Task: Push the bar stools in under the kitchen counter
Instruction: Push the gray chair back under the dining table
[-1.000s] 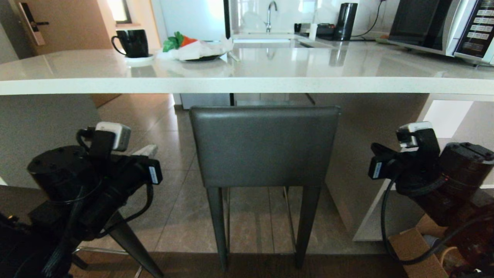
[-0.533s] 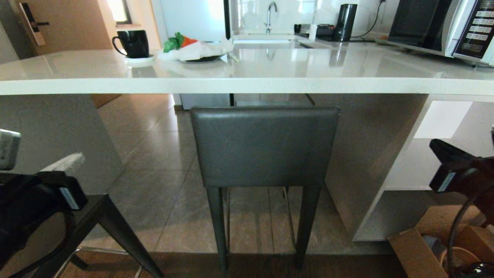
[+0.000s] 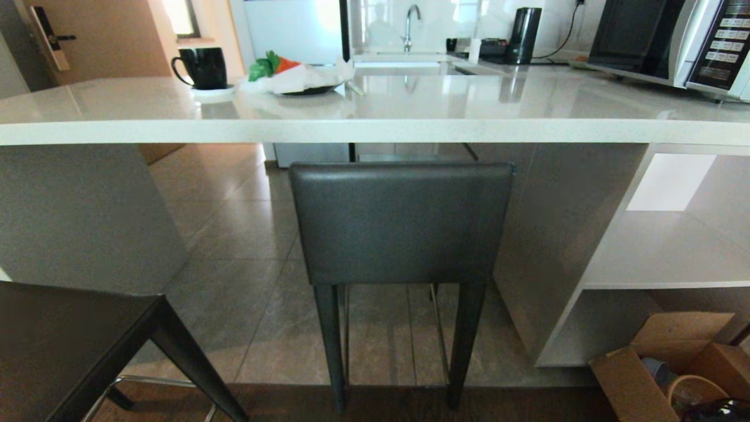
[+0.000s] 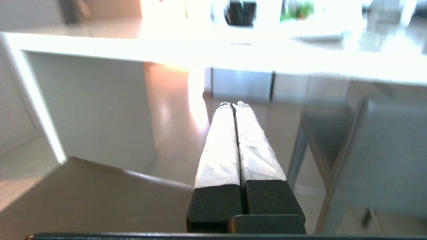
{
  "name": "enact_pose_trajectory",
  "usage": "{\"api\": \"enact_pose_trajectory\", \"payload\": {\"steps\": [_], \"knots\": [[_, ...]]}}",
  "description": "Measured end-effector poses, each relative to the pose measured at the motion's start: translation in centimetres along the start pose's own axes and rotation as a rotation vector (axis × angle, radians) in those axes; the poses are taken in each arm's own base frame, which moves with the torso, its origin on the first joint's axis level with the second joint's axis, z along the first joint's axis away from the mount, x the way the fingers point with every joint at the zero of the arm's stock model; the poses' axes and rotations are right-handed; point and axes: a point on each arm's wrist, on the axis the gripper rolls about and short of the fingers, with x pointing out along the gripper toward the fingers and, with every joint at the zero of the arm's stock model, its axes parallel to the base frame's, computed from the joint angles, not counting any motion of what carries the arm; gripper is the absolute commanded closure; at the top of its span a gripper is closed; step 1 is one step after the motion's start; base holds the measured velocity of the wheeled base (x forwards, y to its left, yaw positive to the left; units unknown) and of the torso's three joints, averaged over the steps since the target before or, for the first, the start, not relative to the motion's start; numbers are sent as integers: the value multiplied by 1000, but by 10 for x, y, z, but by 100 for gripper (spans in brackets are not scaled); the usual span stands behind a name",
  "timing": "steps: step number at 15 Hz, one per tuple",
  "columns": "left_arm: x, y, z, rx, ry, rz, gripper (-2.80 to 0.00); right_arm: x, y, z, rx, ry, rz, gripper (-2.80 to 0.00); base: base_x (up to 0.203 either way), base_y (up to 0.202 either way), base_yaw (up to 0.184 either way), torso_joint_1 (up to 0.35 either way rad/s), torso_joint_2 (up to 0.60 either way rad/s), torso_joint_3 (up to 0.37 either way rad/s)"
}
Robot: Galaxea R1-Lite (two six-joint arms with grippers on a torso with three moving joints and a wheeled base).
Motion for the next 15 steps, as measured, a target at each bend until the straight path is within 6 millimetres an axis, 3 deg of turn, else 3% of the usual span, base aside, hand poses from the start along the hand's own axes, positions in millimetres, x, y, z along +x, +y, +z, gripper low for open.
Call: {"api": "enact_pose_trajectory", "payload": {"steps": [4, 6, 8, 10, 15], "knots": [[-54, 13, 2, 11, -40, 53, 0, -66, -16, -1, -37, -19, -41, 0, 0, 0, 0, 0, 0, 0], [-76, 15, -13, 21, -40, 24, 0, -95, -17, -12, -49, -29, -34, 0, 0, 0, 0, 0, 0, 0], [-92, 15, -42, 25, -14, -34, 0, -118, -15, -27, -47, -47, 9, 0, 0, 0, 0, 0, 0, 0], [-96, 13, -67, 0, 25, -109, 0, -124, -10, -46, -14, -37, 73, 0, 0, 0, 0, 0, 0, 0], [-93, 7, -135, 57, 210, -225, 0, -117, 9, -113, 10, 107, 178, 0, 0, 0, 0, 0, 0, 0]]}}
